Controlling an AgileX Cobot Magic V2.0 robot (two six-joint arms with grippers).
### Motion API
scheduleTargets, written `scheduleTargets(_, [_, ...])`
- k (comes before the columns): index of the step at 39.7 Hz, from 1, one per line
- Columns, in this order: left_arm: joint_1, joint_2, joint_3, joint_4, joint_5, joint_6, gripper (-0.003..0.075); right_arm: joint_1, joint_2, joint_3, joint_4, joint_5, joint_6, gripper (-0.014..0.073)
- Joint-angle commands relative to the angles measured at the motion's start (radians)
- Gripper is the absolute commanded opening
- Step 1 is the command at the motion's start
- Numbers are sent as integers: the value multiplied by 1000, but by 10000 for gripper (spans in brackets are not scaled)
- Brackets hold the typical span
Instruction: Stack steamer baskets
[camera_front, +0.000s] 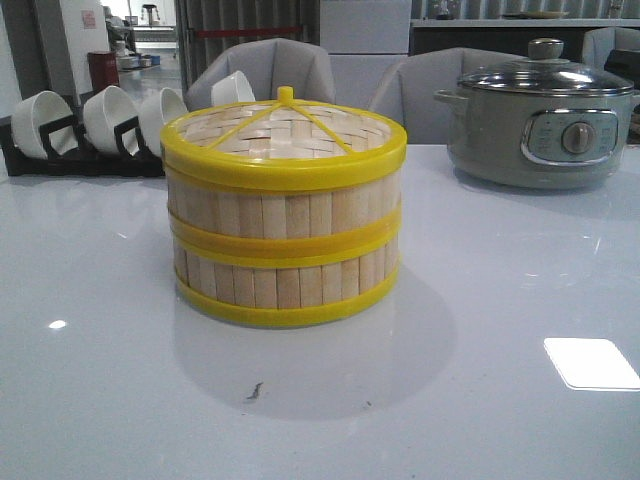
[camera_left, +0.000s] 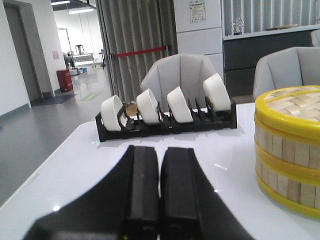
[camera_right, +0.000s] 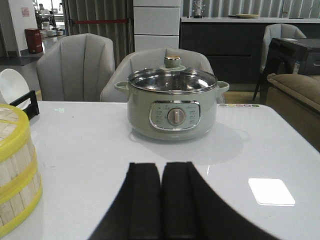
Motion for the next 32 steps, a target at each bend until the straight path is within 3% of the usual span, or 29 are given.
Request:
scheduleTargets(1, [2,-13,0,24,-50,2,83,-5,5,-28,-9,-88,-3,57])
scheduleTargets(32, [2,-13,0,76,-33,2,83,-5,5,-28,-9,-88,-3,57])
